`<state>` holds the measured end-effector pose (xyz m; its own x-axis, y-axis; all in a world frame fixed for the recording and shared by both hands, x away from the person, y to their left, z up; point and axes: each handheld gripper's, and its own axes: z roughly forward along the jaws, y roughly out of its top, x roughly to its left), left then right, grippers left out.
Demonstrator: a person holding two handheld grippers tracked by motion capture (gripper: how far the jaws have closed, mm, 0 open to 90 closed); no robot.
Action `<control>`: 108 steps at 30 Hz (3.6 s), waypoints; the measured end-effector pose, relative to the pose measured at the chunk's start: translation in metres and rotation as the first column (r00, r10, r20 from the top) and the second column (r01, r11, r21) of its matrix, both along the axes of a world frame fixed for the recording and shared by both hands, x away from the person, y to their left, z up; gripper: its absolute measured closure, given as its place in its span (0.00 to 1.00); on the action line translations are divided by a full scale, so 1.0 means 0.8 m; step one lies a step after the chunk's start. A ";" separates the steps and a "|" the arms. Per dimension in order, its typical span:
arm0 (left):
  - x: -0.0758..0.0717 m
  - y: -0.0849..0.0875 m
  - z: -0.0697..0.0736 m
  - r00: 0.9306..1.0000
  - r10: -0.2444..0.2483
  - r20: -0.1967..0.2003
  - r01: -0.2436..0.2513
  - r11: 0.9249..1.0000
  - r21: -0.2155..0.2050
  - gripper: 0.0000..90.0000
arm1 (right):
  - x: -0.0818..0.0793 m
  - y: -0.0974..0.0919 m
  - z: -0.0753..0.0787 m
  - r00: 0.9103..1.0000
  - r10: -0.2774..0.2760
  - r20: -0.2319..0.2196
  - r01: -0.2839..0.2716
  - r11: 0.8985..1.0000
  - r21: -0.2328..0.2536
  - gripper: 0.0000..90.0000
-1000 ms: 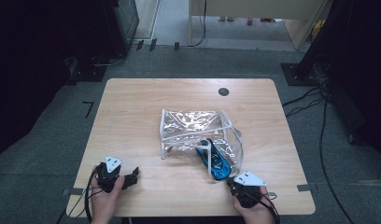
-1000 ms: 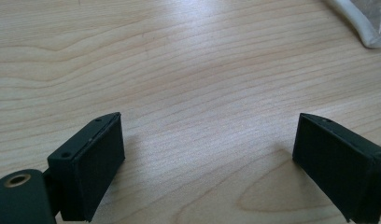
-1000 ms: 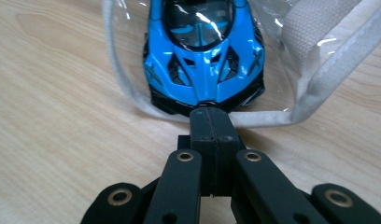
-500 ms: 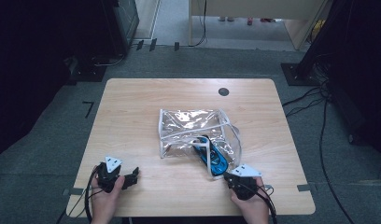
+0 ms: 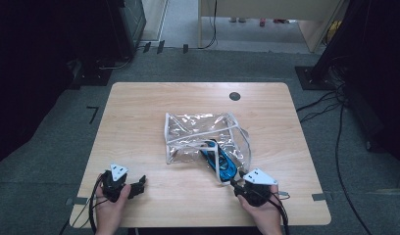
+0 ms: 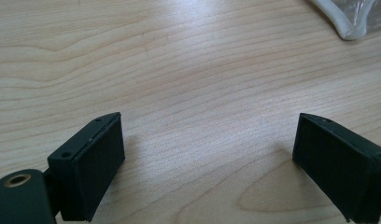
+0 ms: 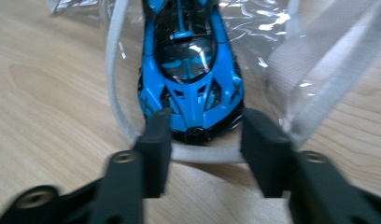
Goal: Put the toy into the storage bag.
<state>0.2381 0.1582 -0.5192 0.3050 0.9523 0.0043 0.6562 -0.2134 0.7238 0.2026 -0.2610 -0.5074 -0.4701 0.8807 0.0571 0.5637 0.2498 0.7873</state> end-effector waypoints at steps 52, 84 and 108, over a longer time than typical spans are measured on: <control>0.000 -0.001 0.000 1.000 -0.008 -0.001 0.008 1.000 -0.001 0.10 | 0.034 0.004 -0.006 1.000 0.020 -0.021 -0.021 0.999 -0.037 0.51; -0.001 -0.001 0.000 1.000 -0.009 0.000 0.009 1.000 -0.002 0.10 | 0.066 0.040 -0.014 0.999 0.048 0.025 -0.043 0.988 -0.150 0.29; -0.001 -0.002 0.000 1.000 -0.010 0.001 0.010 1.000 -0.002 0.10 | 0.057 0.009 -0.003 0.993 -0.003 0.120 -0.004 0.998 0.059 0.72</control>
